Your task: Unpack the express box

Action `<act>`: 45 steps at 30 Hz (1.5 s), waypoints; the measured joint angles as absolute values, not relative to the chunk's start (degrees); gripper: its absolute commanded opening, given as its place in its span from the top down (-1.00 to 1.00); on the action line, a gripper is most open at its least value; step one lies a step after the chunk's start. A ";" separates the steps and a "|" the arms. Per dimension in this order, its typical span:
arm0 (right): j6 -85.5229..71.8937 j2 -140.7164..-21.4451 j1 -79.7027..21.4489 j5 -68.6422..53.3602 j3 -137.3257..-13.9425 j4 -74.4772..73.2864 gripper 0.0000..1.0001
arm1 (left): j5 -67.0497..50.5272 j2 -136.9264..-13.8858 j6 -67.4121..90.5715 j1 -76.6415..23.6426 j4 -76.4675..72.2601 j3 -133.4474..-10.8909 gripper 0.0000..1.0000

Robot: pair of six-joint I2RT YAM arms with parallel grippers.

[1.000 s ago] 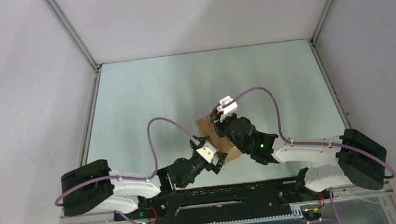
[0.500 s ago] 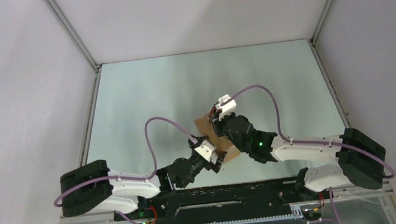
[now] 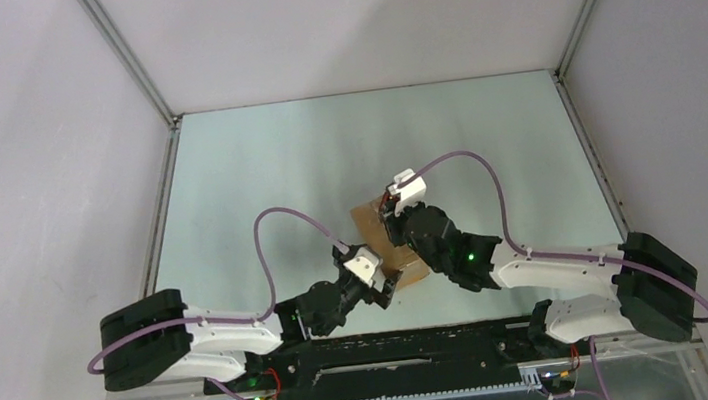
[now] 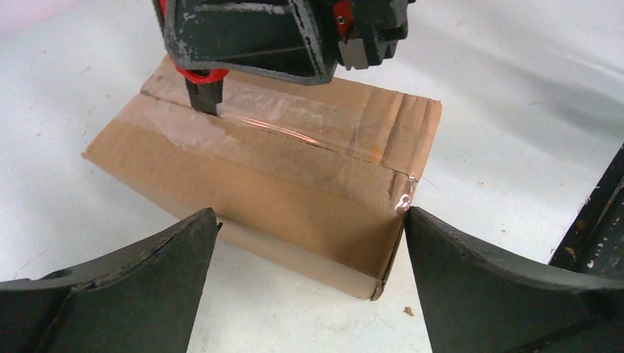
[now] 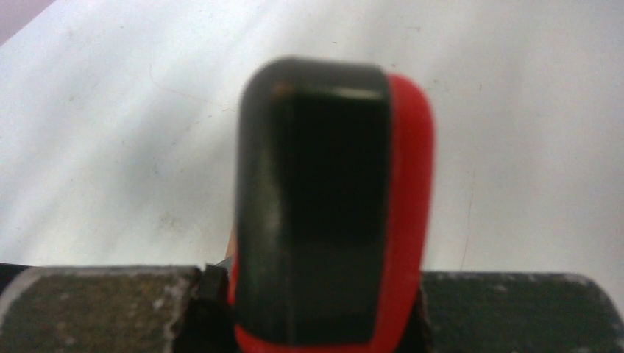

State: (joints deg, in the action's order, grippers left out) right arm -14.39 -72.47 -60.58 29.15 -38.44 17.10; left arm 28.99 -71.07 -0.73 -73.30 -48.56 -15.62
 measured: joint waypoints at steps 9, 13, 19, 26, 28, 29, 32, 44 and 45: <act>-15.07 -71.59 -61.10 31.46 -38.44 15.11 1.00 | 29.04 -70.04 1.74 -73.17 -45.54 -15.92 -0.98; -15.09 -71.59 -61.45 31.79 -38.46 15.11 1.00 | 29.43 -70.04 2.98 -73.17 -42.89 -17.30 -0.97; -15.11 -71.61 -61.93 31.92 -38.63 15.05 1.00 | 30.30 -70.04 4.84 -73.17 -38.89 -19.27 -0.98; -16.16 -71.96 -62.48 31.51 -38.70 14.28 1.00 | 33.08 -69.95 8.19 -71.72 -37.21 -19.70 -0.98; -16.60 -71.96 -62.83 31.05 -38.72 13.34 1.00 | 34.89 -69.71 9.15 -70.57 -36.42 -19.75 -0.98; -16.84 -71.99 -63.07 30.68 -38.72 12.56 1.00 | 36.14 -69.60 9.39 -69.82 -36.14 -19.75 -0.98; -17.26 -72.12 -63.24 30.96 -38.85 12.23 1.00 | 36.58 -69.38 10.81 -68.99 -35.46 -19.75 -0.98; -17.47 -71.37 -63.24 31.22 -38.85 11.44 1.00 | 36.86 -69.36 14.31 -68.97 -33.19 -20.56 -0.97; -17.45 -71.22 -63.24 31.31 -38.85 11.22 1.00 | 36.86 -69.36 14.94 -68.97 -32.45 -20.86 -0.97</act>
